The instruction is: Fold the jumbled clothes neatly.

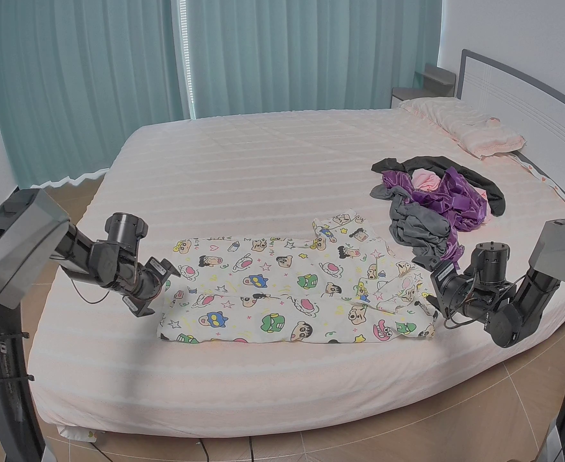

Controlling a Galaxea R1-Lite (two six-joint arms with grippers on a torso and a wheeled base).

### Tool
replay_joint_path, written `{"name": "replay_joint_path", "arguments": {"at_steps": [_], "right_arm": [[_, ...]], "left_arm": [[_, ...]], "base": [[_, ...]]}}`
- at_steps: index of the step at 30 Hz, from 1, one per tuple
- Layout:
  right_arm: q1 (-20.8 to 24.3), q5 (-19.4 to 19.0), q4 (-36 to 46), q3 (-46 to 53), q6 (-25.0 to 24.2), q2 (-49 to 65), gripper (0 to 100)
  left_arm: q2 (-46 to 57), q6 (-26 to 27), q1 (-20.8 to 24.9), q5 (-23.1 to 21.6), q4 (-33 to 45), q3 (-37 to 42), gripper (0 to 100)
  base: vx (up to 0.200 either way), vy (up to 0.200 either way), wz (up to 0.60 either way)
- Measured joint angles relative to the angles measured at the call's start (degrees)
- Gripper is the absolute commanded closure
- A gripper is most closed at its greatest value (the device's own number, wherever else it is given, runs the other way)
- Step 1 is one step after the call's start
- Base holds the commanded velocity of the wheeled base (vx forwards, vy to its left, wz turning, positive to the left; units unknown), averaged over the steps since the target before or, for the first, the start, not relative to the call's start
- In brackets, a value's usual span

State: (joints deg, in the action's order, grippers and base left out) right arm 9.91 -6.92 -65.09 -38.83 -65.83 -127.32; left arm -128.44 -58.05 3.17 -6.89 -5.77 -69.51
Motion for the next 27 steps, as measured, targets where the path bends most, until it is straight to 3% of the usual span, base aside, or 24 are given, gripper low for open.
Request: {"name": "replay_joint_path", "arguments": {"at_steps": [5, 11, 14, 18, 27], "right_arm": [[2.01, 1.67, -0.05, -0.69, -2.02, -1.07, 0], [3.17, 4.13, -1.62, -2.6, -0.87, -4.85, 0], [3.45, 5.81, -2.88, -3.34, 0.83, -7.02, 0], [4.06, 7.63, -3.63, -3.95, 2.28, -9.53, 0], [4.55, 7.85, -3.83, -4.36, 4.39, -11.93, 0]], "left_arm": [[5.81, -1.91, -1.05, -3.15, -4.83, 10.72, 0], [10.22, -3.97, -1.35, -5.1, -21.78, 23.54, 0], [11.33, -4.55, -1.13, -5.67, -26.06, 27.92, 0], [12.42, -4.95, -0.5, -6.0, -27.08, 30.79, 0], [12.7, -4.84, -0.01, -5.84, -27.29, 31.56, 0]], "base": [[0.0, 0.0, 0.0], [0.0, 0.0, 0.0], [0.0, 0.0, 0.0], [0.0, 0.0, 0.0], [0.0, 0.0, 0.0]]}}
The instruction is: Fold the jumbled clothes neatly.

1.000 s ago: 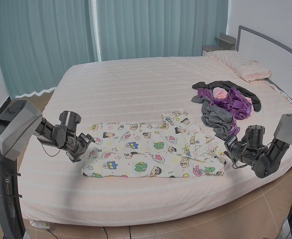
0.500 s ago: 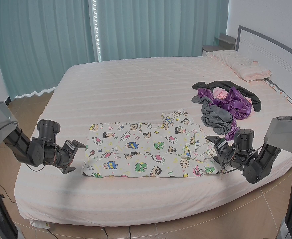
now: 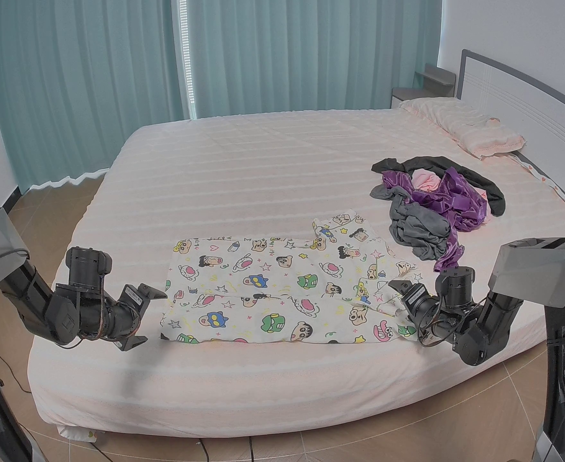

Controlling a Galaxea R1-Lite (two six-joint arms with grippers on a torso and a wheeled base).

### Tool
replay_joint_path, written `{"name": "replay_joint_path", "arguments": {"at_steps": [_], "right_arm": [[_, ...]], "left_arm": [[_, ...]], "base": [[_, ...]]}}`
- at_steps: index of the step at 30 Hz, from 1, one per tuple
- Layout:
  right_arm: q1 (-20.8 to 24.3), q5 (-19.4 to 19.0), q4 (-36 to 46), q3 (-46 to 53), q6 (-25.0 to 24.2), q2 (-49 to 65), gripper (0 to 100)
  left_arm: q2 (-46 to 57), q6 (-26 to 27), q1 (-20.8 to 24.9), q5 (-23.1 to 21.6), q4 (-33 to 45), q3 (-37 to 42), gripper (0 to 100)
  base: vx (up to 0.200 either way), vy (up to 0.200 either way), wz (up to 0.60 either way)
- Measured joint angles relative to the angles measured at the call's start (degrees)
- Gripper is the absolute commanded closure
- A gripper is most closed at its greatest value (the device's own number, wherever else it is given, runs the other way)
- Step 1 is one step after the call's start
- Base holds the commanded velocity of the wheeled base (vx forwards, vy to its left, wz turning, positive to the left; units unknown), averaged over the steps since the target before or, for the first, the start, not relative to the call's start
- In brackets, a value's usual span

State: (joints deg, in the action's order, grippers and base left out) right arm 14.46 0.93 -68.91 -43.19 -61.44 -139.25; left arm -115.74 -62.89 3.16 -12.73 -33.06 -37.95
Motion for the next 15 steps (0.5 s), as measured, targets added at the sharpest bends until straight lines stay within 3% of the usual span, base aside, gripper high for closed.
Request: {"name": "replay_joint_path", "arguments": {"at_steps": [6, 7, 15], "right_arm": [[0.21, 0.2, 1.69, -2.61, 0.16, -0.85, 0], [0.21, 0.29, 2.24, -3.02, 0.16, -0.96, 100], [0.17, 2.24, 4.46, -5.27, 0.16, -1.51, 100]], "left_arm": [[-0.46, 0.07, 0.09, 0.06, -0.13, -0.09, 0], [-0.5, 0.07, 0.09, 0.06, -0.13, -0.11, 0], [-0.68, 0.09, 0.09, 0.22, -0.16, -0.41, 0]], "base": [[0.0, 0.0, 0.0], [0.0, 0.0, 0.0], [0.0, 0.0, 0.0]]}}
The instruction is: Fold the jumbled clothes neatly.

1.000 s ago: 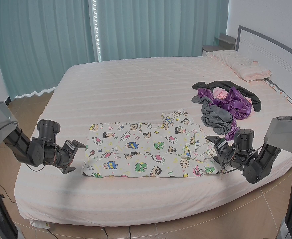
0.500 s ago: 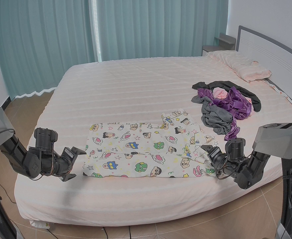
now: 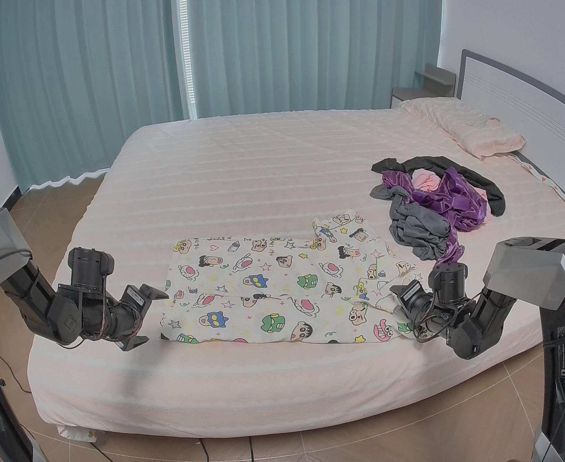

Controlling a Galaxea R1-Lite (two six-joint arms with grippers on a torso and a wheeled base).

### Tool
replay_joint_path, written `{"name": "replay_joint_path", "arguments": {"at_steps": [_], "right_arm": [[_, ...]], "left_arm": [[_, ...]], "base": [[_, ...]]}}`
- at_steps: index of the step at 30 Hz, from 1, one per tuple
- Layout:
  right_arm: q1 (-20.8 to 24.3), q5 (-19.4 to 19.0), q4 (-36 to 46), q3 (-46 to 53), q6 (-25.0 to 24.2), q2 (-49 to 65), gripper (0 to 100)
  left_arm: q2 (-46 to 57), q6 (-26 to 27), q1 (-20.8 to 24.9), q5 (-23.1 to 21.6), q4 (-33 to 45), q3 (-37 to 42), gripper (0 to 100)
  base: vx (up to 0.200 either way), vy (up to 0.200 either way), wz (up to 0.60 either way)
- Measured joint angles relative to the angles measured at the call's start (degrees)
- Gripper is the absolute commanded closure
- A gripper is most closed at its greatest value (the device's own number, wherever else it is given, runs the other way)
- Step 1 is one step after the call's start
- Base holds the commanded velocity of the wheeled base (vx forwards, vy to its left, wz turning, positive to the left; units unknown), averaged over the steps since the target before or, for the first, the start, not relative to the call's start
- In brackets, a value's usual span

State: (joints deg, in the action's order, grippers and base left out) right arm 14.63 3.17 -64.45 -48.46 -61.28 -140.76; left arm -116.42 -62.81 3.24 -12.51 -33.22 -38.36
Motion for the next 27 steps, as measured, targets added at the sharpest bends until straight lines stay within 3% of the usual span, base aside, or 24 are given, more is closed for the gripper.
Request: {"name": "replay_joint_path", "arguments": {"at_steps": [17, 27], "right_arm": [[0.22, 1.39, -0.57, 5.35, -0.6, 4.83, 100], [4.36, 9.01, -0.63, 9.65, 0.3, 9.29, 100]], "left_arm": [[-0.12, 0.0, 0.0, -0.05, 0.0, 0.11, 0], [-0.32, 0.07, 0.02, -0.07, 0.0, 0.2, 0]], "base": [[0.0, 0.0, 0.0], [0.0, 0.0, 0.0]]}}
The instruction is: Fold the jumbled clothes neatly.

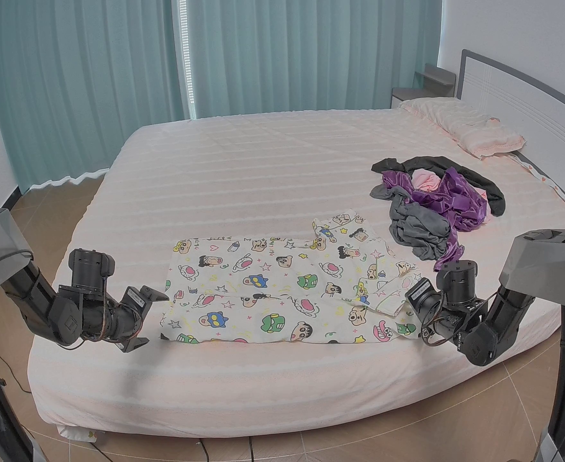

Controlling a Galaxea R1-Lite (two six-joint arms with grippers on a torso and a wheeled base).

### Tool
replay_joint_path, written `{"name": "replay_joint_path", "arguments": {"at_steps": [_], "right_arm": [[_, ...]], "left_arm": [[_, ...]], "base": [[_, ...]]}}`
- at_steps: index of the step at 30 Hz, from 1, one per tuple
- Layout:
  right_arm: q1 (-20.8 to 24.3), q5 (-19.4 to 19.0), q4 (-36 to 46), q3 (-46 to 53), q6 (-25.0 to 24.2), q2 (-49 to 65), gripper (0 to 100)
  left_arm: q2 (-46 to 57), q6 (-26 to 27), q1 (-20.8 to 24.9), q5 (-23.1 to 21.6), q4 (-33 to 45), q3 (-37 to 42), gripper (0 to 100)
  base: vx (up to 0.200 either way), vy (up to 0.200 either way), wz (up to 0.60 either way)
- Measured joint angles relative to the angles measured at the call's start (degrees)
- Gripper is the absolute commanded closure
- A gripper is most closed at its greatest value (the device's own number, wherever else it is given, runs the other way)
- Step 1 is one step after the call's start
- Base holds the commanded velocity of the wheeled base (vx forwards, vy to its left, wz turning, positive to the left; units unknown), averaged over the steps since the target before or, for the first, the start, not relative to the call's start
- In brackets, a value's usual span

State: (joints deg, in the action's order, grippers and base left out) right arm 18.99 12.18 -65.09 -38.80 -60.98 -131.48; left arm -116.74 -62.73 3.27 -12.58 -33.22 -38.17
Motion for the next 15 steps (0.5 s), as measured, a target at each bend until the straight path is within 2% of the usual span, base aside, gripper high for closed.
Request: {"name": "replay_joint_path", "arguments": {"at_steps": [8, 15], "right_arm": [[3.24, 4.22, -0.6, 3.06, 6.0, 2.23, 100], [5.03, 5.44, -4.85, 7.02, 11.72, 3.04, 100]], "left_arm": [[-0.11, 0.16, 0.01, 0.02, 0.0, 0.11, 0], [-0.4, 0.2, 0.06, 0.02, 0.0, 0.13, 0]], "base": [[0.0, 0.0, 0.0], [0.0, 0.0, 0.0]]}}
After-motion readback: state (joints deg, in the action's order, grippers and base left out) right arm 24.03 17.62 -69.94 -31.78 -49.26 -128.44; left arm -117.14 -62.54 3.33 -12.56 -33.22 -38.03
